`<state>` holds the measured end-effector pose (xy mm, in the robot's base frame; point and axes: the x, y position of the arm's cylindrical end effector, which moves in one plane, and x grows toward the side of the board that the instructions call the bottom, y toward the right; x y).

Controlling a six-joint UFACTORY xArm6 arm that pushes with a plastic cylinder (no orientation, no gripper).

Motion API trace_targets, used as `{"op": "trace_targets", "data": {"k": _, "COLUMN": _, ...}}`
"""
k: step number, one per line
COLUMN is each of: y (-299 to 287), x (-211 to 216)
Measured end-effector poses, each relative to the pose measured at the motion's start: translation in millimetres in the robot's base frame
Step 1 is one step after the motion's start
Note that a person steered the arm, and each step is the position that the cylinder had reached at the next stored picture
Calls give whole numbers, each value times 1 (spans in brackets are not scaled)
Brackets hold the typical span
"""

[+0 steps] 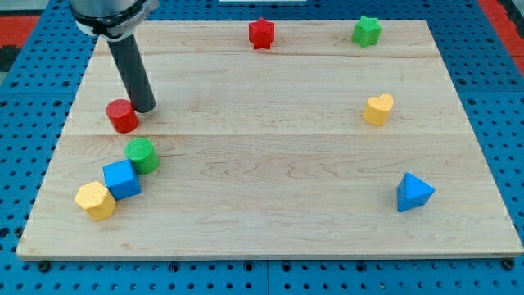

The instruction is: Push the red circle towards the bottom left

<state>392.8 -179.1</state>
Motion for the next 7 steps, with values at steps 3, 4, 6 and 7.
{"op": "trace_targets", "data": {"k": 3, "y": -30, "x": -30}}
{"op": "trace_targets", "data": {"k": 4, "y": -33, "x": -27}}
{"op": "trace_targets", "data": {"k": 6, "y": -31, "x": 28}}
{"op": "trace_targets", "data": {"k": 7, "y": -28, "x": 24}}
